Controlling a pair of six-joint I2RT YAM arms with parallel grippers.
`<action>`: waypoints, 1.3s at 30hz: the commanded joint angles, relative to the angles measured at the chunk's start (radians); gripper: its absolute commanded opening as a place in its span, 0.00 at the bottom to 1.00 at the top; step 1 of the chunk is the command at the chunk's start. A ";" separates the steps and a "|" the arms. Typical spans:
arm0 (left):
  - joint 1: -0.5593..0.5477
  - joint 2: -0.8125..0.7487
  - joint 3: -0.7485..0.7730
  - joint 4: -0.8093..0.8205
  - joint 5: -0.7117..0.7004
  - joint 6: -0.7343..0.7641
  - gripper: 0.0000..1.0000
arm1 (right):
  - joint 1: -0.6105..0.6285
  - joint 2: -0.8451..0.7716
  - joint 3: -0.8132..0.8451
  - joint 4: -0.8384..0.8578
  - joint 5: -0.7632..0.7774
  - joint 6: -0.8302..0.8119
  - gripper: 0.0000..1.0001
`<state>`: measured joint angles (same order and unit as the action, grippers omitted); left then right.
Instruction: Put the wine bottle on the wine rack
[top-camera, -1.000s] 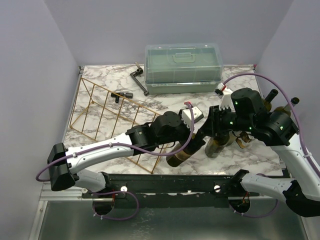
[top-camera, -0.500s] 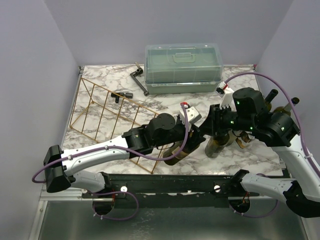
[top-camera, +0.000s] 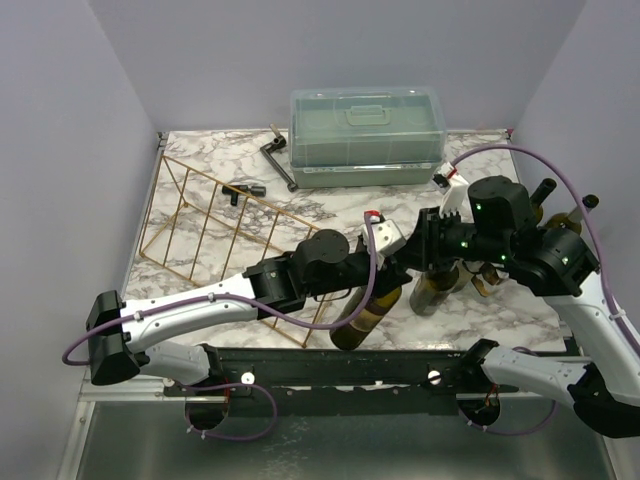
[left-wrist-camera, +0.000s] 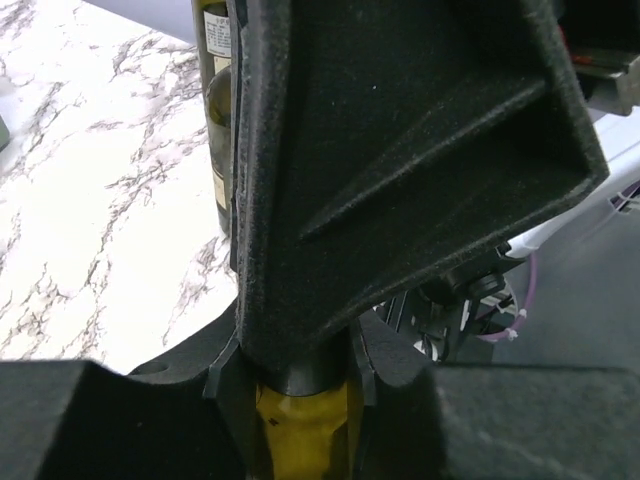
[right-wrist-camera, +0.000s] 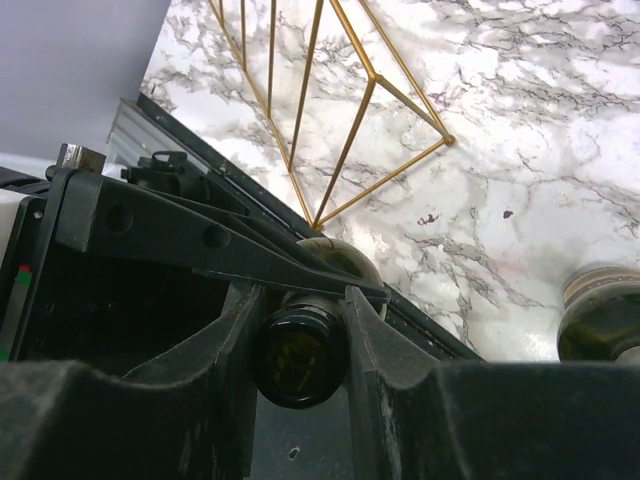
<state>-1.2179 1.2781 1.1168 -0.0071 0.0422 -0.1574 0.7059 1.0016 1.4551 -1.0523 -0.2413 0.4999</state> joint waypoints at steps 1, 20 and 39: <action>0.020 -0.021 0.025 -0.049 -0.043 -0.002 0.00 | 0.003 -0.042 0.026 0.078 -0.034 0.038 0.25; 0.021 -0.119 0.311 -0.597 -0.031 0.066 0.00 | 0.003 -0.129 0.065 0.149 0.161 0.056 1.00; 0.655 -0.180 0.401 -0.786 -0.122 0.459 0.00 | 0.003 -0.162 -0.015 0.115 0.181 0.054 1.00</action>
<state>-0.7185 1.1076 1.4967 -0.8314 -0.1371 0.1596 0.7040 0.8539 1.4490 -0.9218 -0.0898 0.5579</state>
